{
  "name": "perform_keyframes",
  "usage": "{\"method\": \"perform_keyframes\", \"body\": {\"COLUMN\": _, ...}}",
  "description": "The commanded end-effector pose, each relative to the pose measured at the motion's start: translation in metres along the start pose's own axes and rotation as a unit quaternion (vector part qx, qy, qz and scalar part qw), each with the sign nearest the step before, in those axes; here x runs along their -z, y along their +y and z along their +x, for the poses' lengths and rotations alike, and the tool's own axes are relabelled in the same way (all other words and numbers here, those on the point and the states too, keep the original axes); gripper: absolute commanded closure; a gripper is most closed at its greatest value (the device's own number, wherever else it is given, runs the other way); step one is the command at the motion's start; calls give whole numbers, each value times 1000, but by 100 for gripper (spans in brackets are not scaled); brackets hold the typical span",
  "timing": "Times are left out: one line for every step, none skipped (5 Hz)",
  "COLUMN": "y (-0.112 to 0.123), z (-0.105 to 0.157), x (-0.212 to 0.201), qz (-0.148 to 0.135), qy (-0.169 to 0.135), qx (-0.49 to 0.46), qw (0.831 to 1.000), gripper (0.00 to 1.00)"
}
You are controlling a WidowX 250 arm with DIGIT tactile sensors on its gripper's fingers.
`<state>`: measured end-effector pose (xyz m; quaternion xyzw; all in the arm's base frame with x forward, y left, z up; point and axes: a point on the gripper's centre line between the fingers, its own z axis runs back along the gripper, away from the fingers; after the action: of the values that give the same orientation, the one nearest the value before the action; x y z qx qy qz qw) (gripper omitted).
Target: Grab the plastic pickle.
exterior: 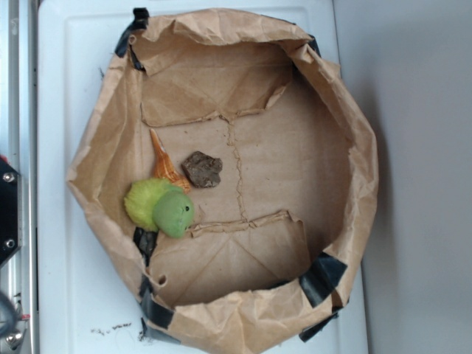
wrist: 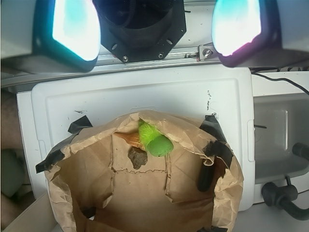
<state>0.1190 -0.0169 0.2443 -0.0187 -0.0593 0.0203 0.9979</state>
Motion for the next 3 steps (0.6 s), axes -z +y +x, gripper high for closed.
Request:
{"method": "perform_keyframes", "body": {"y": 0, "z": 0, "x": 0, "qz": 0, "qy": 0, "qx": 0, "qw": 1000, "gripper": 0}}
{"method": "perform_keyframes", "body": {"y": -24, "z": 42, "x": 13, "qz": 0, "qy": -30, "qx": -23, "qw": 999, "gripper": 0}}
{"method": "perform_keyframes", "body": {"y": -16, "z": 59, "x": 20, "qz": 9, "qy": -11, "qx": -56, "qw": 998, "gripper": 0}}
